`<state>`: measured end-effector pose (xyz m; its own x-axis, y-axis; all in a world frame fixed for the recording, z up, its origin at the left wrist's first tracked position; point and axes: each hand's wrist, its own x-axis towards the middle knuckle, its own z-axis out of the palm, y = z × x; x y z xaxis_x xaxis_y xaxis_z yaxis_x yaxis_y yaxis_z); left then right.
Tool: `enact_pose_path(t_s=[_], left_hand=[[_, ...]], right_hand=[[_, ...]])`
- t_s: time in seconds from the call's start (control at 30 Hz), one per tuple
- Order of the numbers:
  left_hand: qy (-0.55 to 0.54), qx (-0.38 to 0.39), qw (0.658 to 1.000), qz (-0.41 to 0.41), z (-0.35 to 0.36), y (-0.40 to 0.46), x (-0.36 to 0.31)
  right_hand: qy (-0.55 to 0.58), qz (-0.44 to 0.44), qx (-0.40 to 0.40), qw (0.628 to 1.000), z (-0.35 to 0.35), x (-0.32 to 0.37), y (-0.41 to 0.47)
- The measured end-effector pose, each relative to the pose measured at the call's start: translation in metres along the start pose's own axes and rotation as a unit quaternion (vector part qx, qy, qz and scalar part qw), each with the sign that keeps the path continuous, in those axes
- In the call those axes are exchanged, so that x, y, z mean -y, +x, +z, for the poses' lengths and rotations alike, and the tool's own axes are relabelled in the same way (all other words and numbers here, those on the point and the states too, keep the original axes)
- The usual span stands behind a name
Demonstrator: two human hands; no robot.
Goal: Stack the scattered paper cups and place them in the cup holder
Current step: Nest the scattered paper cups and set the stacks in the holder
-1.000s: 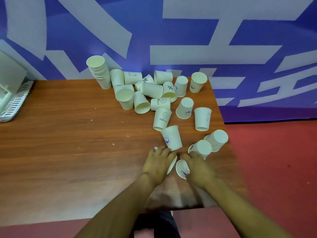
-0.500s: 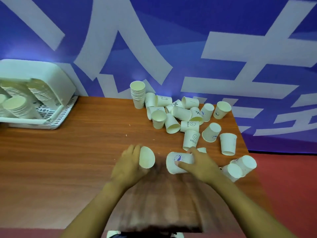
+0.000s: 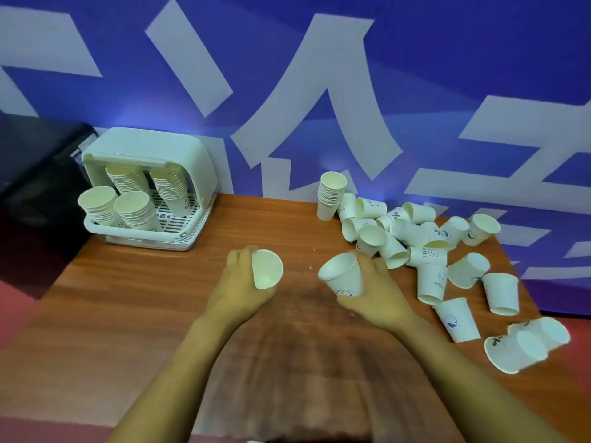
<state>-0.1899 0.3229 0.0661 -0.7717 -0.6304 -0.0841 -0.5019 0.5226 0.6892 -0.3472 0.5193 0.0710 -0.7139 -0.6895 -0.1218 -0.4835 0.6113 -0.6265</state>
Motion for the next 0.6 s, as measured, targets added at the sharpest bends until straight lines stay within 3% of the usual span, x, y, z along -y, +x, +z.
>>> enact_pose_path(t_s=[0.2, 0.33, 0.6], left_hand=[[0.016, -0.004, 1.000, -0.003, 0.004, 0.018, -0.011], [0.041, 0.007, 0.999, -0.034, -0.003, 0.022, -0.010], [0.039, 0.017, 0.998, -0.037, -0.031, 0.032, 0.013]], right_hand=[[-0.011, 0.020, 0.021, 1.000, 0.000, -0.008, 0.013], [0.038, 0.031, 0.043, 0.998, 0.004, -0.015, 0.029], [0.009, 0.016, 0.064, 0.998, 0.022, 0.012, 0.049]])
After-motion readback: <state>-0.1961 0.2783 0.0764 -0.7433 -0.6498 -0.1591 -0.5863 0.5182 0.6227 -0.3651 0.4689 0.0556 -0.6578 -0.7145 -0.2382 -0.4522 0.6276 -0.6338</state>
